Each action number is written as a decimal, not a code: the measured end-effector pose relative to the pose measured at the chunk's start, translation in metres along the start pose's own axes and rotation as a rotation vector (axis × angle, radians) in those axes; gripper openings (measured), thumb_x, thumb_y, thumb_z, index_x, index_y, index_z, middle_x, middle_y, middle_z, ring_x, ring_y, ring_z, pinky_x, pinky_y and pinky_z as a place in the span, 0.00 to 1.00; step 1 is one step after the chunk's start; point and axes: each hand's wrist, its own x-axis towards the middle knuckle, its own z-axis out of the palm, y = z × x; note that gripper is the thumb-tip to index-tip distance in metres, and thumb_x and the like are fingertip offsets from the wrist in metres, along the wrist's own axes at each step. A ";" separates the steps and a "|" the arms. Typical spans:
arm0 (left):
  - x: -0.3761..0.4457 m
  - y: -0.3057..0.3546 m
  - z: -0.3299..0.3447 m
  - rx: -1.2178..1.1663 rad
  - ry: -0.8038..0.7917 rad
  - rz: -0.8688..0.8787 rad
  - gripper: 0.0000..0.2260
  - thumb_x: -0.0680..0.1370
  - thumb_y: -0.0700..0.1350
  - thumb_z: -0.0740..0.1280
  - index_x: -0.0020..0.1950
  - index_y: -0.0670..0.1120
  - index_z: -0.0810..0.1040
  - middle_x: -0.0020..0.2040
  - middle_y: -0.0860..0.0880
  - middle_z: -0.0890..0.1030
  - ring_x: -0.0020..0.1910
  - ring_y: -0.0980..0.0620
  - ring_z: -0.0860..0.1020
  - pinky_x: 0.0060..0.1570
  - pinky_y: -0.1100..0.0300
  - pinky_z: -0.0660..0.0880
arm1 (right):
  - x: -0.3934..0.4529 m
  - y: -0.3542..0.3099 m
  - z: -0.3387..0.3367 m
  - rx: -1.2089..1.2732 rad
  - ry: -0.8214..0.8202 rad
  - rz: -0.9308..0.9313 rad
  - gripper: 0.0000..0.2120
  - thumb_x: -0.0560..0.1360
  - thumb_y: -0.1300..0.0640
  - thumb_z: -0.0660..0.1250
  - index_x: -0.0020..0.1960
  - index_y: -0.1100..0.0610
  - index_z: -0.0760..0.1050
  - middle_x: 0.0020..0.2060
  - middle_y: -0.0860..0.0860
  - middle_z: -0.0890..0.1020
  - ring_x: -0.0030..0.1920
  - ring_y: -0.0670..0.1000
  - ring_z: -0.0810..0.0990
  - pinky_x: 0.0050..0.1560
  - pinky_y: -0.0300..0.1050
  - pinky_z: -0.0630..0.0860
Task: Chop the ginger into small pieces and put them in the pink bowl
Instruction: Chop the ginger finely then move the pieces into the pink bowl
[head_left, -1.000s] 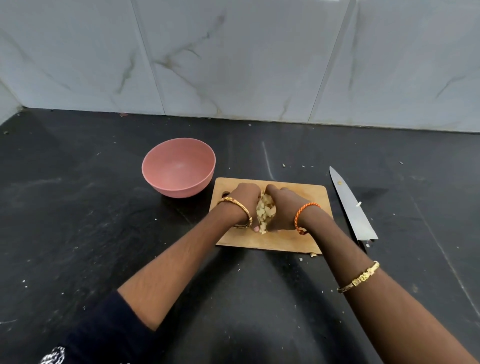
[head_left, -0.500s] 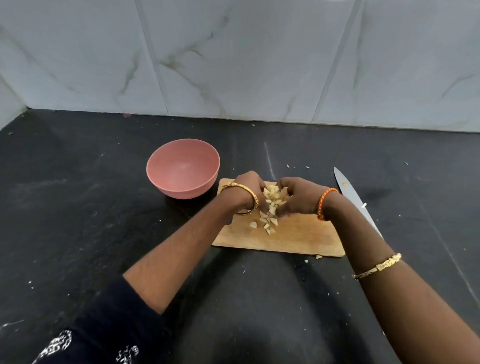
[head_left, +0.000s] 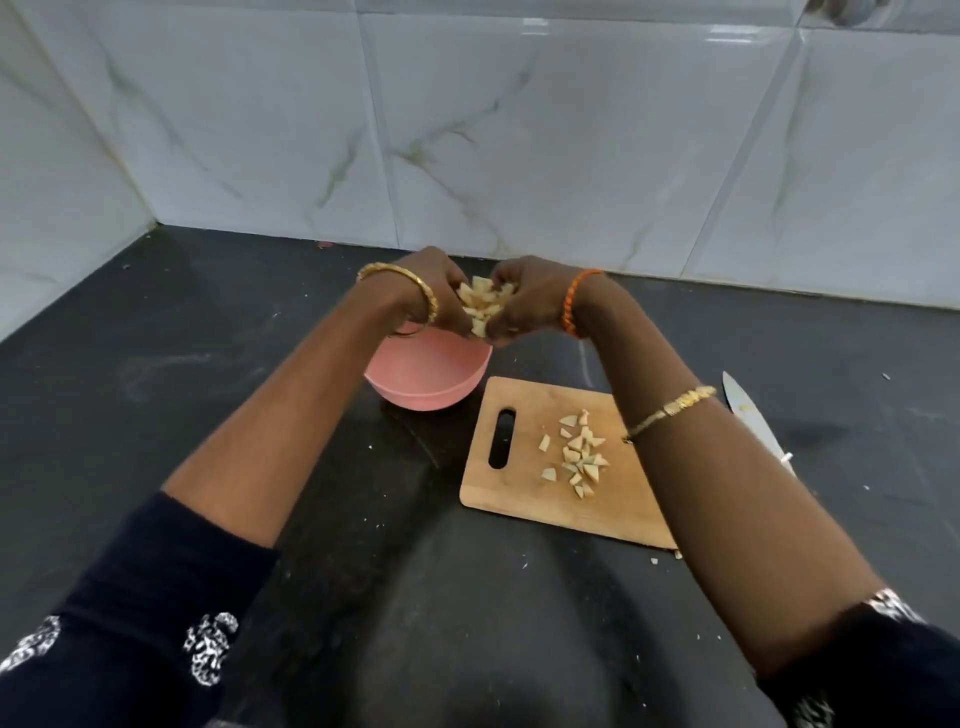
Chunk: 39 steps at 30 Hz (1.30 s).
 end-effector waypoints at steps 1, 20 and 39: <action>0.003 -0.008 -0.005 0.028 -0.017 -0.037 0.13 0.67 0.42 0.75 0.51 0.45 0.82 0.45 0.46 0.81 0.42 0.49 0.76 0.45 0.57 0.74 | 0.010 -0.008 0.006 -0.023 -0.018 0.002 0.20 0.69 0.63 0.72 0.59 0.59 0.73 0.43 0.51 0.77 0.39 0.46 0.75 0.40 0.38 0.75; 0.021 -0.045 0.024 0.011 0.307 -0.189 0.32 0.65 0.37 0.76 0.66 0.45 0.70 0.62 0.42 0.75 0.60 0.41 0.75 0.59 0.49 0.73 | 0.053 -0.027 0.045 0.002 0.135 0.021 0.10 0.72 0.66 0.68 0.53 0.62 0.78 0.51 0.56 0.80 0.53 0.54 0.78 0.52 0.42 0.76; -0.037 0.018 0.149 0.068 -0.093 0.122 0.28 0.67 0.51 0.75 0.62 0.42 0.73 0.59 0.45 0.72 0.58 0.46 0.72 0.58 0.55 0.70 | -0.067 0.119 0.078 -0.287 0.208 0.029 0.20 0.73 0.67 0.64 0.64 0.57 0.74 0.60 0.54 0.72 0.62 0.54 0.69 0.60 0.37 0.64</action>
